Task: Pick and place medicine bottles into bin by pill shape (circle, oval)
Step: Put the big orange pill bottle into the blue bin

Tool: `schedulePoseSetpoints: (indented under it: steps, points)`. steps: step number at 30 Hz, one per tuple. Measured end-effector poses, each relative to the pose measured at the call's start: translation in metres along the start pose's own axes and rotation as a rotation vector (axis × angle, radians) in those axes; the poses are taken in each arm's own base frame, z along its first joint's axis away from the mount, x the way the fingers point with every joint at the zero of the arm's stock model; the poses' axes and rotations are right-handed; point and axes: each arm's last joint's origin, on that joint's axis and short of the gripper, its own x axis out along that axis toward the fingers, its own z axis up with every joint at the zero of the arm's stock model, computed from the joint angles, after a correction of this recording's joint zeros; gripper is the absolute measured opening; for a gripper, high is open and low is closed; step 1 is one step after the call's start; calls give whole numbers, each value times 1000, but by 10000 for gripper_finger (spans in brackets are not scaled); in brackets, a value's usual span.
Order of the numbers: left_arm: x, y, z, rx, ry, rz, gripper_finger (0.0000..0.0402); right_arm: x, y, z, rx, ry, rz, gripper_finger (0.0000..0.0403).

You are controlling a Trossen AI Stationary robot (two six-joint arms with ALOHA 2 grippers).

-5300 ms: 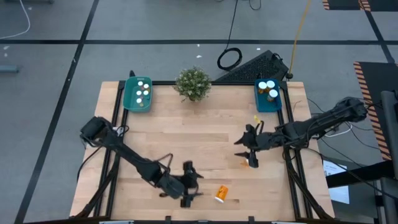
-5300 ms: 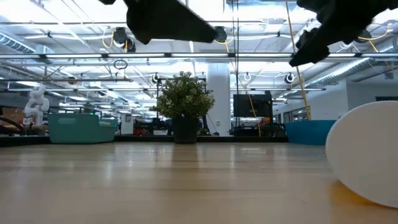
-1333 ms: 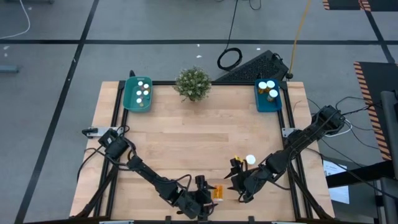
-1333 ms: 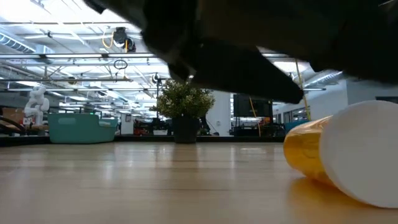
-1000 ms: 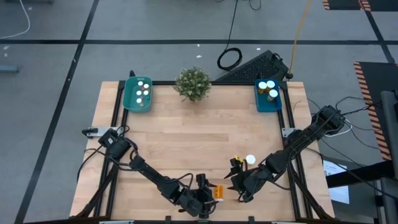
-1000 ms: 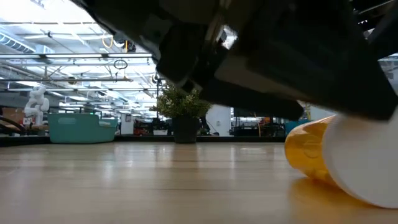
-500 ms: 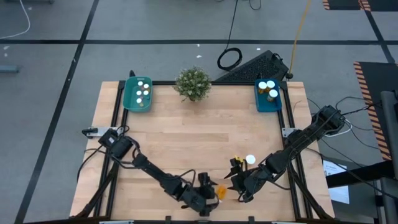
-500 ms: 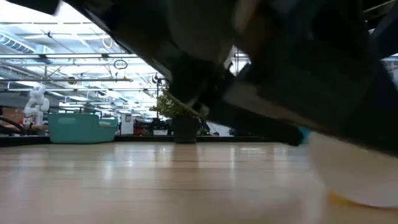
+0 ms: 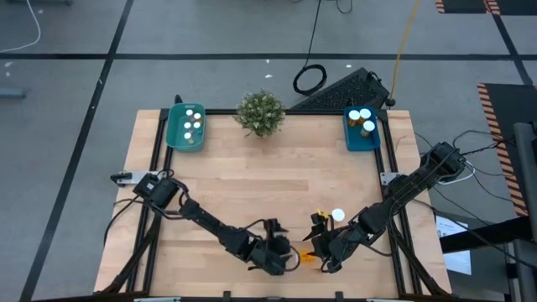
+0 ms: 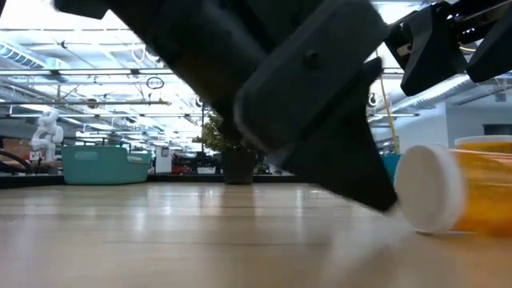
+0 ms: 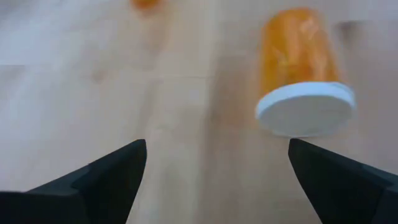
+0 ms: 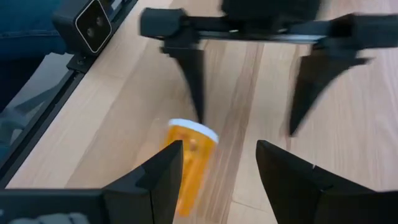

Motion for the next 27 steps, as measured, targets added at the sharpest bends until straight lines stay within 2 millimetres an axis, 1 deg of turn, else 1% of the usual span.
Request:
schedulePoseSetpoints:
  steps: [2, 4, 5, 8, 11, 13, 16, 19, 22, 27]
  points:
    - [0, 6, 3, -26, 10, 23, 385, 0, 0, 0, 0, 2, 0, 196]
    - [-6, 12, 3, -8, 55, 39, 375, 0, 0, -1, -3, 7, 0, 196]
    - [-6, 12, 3, -5, 73, 17, 369, 0, 1, -1, -3, 7, 2, 196]
    - [-16, 7, 7, 27, 88, -65, 354, -1, 3, -2, -9, 16, 4, 196]
    - [-21, -1, 14, 7, 13, -112, 348, -2, 4, -4, 16, 33, 3, 196]
    - [-22, -6, 18, -14, -41, -132, 354, -2, 4, -6, 41, 48, -2, 196]
    - [-16, -12, 19, -48, -125, -116, 377, -3, 6, -9, 65, 71, -5, 196]
    - [-3, -16, 9, -42, -140, -85, 396, -5, 9, -10, 65, 73, -19, 196]
    - [5, -16, 5, -43, -147, -85, 392, -6, 11, -12, 56, 79, -21, 196]
    - [9, -13, 6, -22, -152, -78, 391, -6, 11, -12, 61, 79, -23, 196]
